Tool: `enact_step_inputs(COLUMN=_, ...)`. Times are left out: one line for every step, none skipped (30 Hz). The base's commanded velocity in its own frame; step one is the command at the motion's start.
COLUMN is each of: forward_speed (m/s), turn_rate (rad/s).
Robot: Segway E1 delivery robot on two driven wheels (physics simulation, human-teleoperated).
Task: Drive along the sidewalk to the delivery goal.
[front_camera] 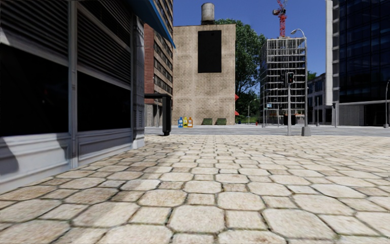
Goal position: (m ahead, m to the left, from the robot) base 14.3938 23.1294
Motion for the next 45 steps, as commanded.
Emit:
enact_step_inputs(forward_speed=2.0, turn_rate=0.0)
enact_step_inputs(forward_speed=2.0, turn_rate=0.0)
enact_step_inputs(forward_speed=2.0, turn_rate=0.0)
enact_step_inputs(forward_speed=2.0, turn_rate=0.0)
enact_step_inputs(forward_speed=2.0, turn_rate=0.0)
enact_step_inputs(forward_speed=2.0, turn_rate=0.0)
enact_step_inputs(forward_speed=2.0, turn_rate=0.0)
enact_step_inputs(forward_speed=2.0, turn_rate=0.0)
enact_step_inputs(forward_speed=2.0, turn_rate=0.0)
enact_step_inputs(forward_speed=2.0, turn_rate=0.0)
enact_step_inputs(forward_speed=2.0, turn_rate=0.0)
enact_step_inputs(forward_speed=2.0, turn_rate=0.0)
enact_step_inputs(forward_speed=2.0, turn_rate=0.0)
enact_step_inputs(forward_speed=2.0, turn_rate=0.0)
enact_step_inputs(forward_speed=2.0, turn_rate=0.0)
enact_step_inputs(forward_speed=2.0, turn_rate=0.0)
enact_step_inputs(forward_speed=2.0, turn_rate=0.0)
enact_step_inputs(forward_speed=2.0, turn_rate=0.0)
enact_step_inputs(forward_speed=2.0, turn_rate=0.0)
enact_step_inputs(forward_speed=2.0, turn_rate=0.0)
enact_step_inputs(forward_speed=2.0, turn_rate=0.0)
enact_step_inputs(forward_speed=2.0, turn_rate=0.0)
enact_step_inputs(forward_speed=2.0, turn_rate=0.0)
enact_step_inputs(forward_speed=2.0, turn_rate=0.0)
enact_step_inputs(forward_speed=2.0, turn_rate=0.0)
enact_step_inputs(forward_speed=2.0, turn_rate=0.0)
enact_step_inputs(forward_speed=2.0, turn_rate=0.0)
enact_step_inputs(forward_speed=2.0, turn_rate=0.0)
enact_step_inputs(forward_speed=2.0, turn_rate=0.0)
enact_step_inputs(forward_speed=2.0, turn_rate=0.0)
enact_step_inputs(forward_speed=2.0, turn_rate=0.0)
enact_step_inputs(forward_speed=2.0, turn_rate=0.0)
enact_step_inputs(forward_speed=2.0, turn_rate=0.0)
enact_step_inputs(forward_speed=2.0, turn_rate=0.0)
enact_step_inputs(forward_speed=2.0, turn_rate=0.0)
enact_step_inputs(forward_speed=2.0, turn_rate=0.0)
enact_step_inputs(forward_speed=2.0, turn_rate=0.0)
enact_step_inputs(forward_speed=2.0, turn_rate=0.0)
enact_step_inputs(forward_speed=2.0, turn_rate=0.0)
enact_step_inputs(forward_speed=2.0, turn_rate=0.0)
enact_step_inputs(forward_speed=2.0, turn_rate=0.0)
enact_step_inputs(forward_speed=2.0, turn_rate=0.0)
enact_step_inputs(forward_speed=2.0, turn_rate=0.0)
enact_step_inputs(forward_speed=2.0, turn_rate=0.0)
enact_step_inputs(forward_speed=2.0, turn_rate=0.0)
